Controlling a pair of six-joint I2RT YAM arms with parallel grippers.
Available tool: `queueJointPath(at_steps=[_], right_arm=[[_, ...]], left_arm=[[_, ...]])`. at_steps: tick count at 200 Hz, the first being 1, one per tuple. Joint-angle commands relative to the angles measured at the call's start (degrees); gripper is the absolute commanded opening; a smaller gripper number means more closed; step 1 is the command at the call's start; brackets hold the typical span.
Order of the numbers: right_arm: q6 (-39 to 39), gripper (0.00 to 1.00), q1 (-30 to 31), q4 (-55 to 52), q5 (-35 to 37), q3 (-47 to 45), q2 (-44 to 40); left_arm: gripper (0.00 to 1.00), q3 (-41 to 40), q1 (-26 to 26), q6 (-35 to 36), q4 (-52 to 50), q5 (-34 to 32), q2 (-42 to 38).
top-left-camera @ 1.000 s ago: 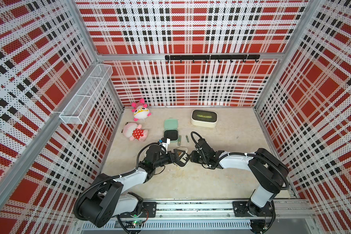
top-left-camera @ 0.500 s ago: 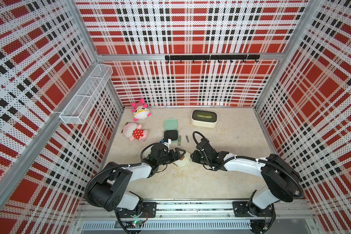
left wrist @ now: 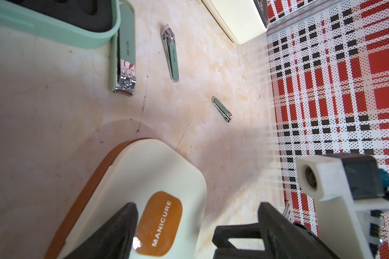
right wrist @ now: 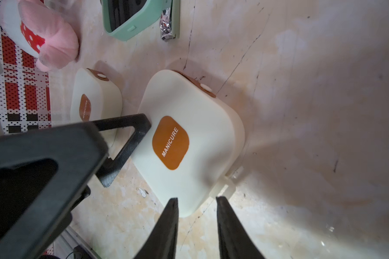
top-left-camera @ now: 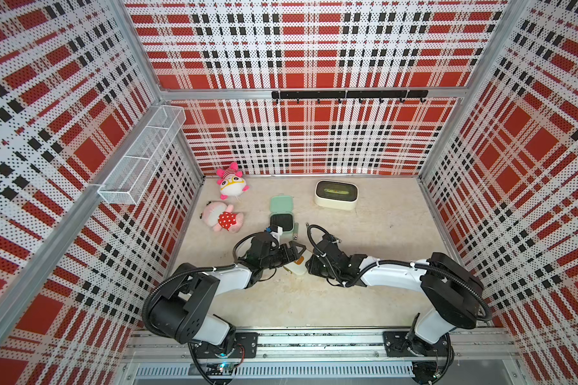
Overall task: Organize nail clipper sets
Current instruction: Move the storage box to the center of the board.
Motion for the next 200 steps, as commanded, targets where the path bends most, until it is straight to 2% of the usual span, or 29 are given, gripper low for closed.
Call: queueJointPath(at_steps=[1,82,121,159,200], right_arm=[[1.9,0.33,0.3,2.6,0.3,0.1,1.5],[3.0,0.34,0.3,5.0,-0.3,-0.3,4.2],[3.4,0.35,0.3,5.4,-0.2,-0.5,5.0],[3.8,0.36,0.3,5.6,0.0,-0.9,5.2],[4.0,0.38,0.3,5.6,0.1,-1.0,5.5]], left_arm=[[0.89,-0.4,0.2,0.9,-5.6,-1.6,1.1],[0.89,1.5,0.5,2.1,-7.9,-0.9,0.1],[0.89,4.4,1.0,4.0,-12.8,-1.1,-2.5],[0.91,8.0,3.4,9.4,-21.9,-5.8,-4.9],[0.90,10.5,3.7,14.3,-26.9,-11.3,-2.1]])
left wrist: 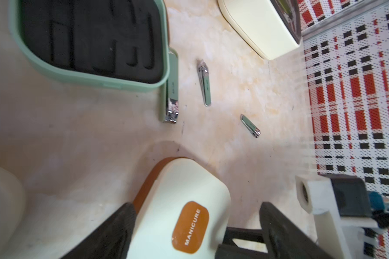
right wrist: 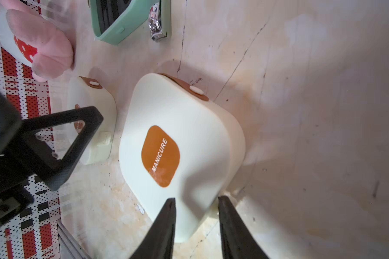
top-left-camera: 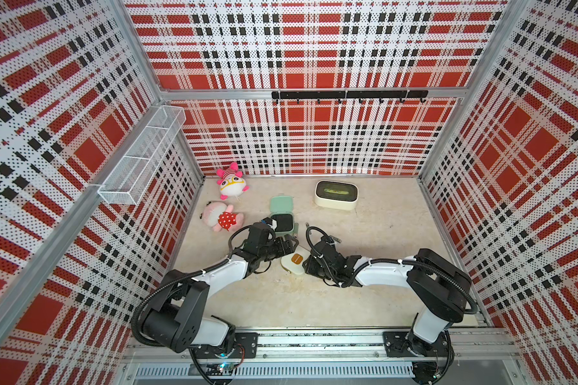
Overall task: Organize nail clipper sets
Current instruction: Move the storage box to the center of the board.
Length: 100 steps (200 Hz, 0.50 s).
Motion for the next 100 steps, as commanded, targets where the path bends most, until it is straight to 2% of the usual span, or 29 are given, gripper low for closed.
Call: queueJointPath(at_steps=[1,54,100], right_arm=[[1.3,0.38,0.3,0.2,0.5,-0.8,1.4],[1.3,0.41,0.3,-0.3,0.5,-0.4,2.0],[1.5,0.43,0.2,0.6,0.1,-0.5,2.7]], left_arm=[[0.90,1.4,-0.1,4.7,-5.4,-4.2,1.7],[0.84,3.7,-4.8,5.4,-5.2,-5.0,7.9],[0.74,2.6,-5.9,5.1,-5.3,-4.2,8.2]])
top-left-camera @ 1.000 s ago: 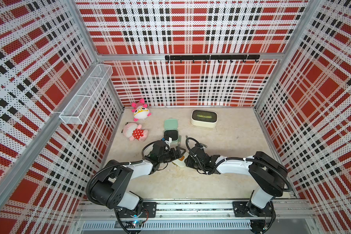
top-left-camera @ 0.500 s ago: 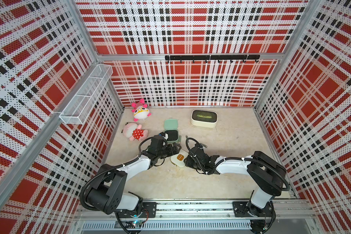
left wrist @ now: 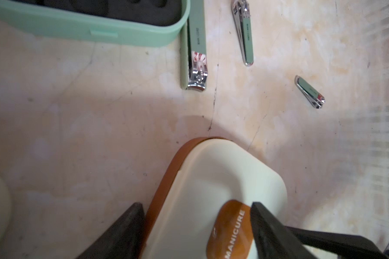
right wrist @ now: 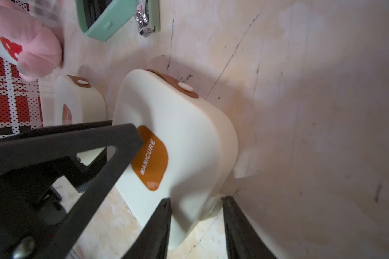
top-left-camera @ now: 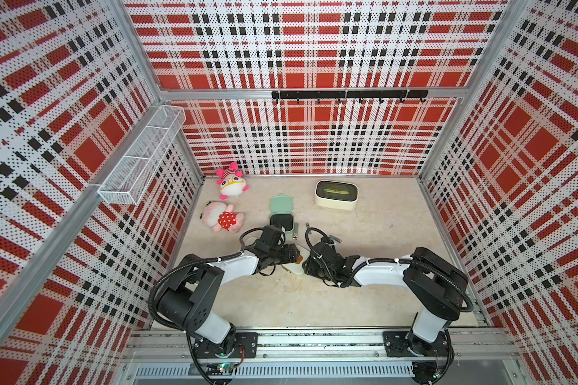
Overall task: Organize nail clipper sets
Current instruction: Move the storage box to the center of the board.
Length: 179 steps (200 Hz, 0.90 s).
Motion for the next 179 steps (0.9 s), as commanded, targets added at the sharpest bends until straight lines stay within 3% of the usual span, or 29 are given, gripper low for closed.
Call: queueJointPath(at_steps=[1,47,150,179], right_arm=[[1.2,0.43,0.2,0.5,0.0,-0.5,1.4],[1.4,0.43,-0.1,4.9,-2.0,-0.6,2.0],[-1.1,0.44,0.0,6.9,-4.5,0.7,-0.4],[-1.6,0.59,0.0,-2.9,1.5,-0.9,-4.6]], left_arm=[[0.73,0.3,-0.8,0.6,-0.9,0.6,0.0],[0.69,-2.1,-2.4,-1.3,-0.1,2.0,-1.0],[0.70,-3.0,-5.4,-5.3,3.2,3.5,-1.0],[0.74,-2.8,-5.3,-5.8,3.2,3.7,-0.6]])
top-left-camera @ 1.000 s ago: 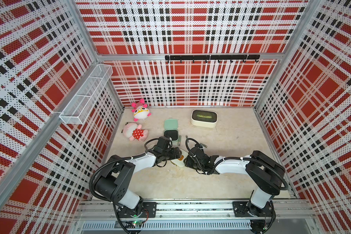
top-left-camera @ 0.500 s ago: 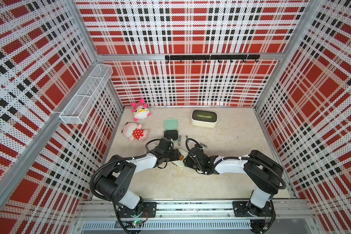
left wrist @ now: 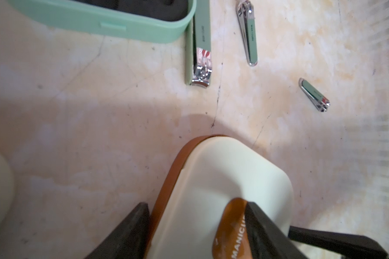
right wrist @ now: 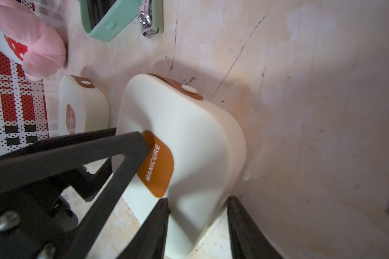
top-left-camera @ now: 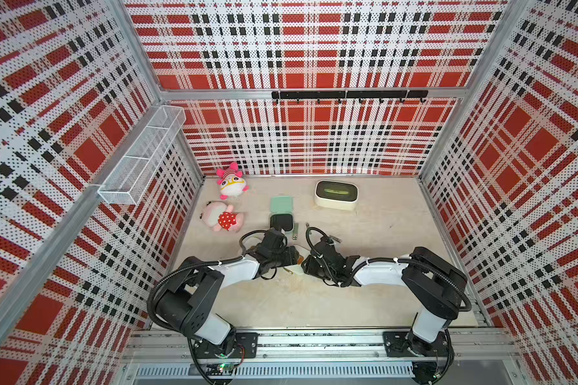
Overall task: Organize nail clipper sets
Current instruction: Move the storage box to the center of the board.
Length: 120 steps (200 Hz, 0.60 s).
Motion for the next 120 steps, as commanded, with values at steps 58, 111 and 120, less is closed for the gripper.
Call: queueJointPath(at_steps=[58,111,120], right_arm=[[-4.8,0.84,0.6,-19.6,13.7,-11.9,-20.8],[-2.0,0.90,2.6,-25.7,14.7,-21.1,-33.5],[-0.8,0.89,2.8,-26.0,14.7,-22.6,-35.1]], left_arm=[[0.76,2.3,-5.0,-4.7,2.8,9.1,3.2],[0.76,11.8,-15.5,-11.8,9.5,10.8,12.8],[0.78,13.7,-17.2,-13.3,11.6,11.5,14.6]])
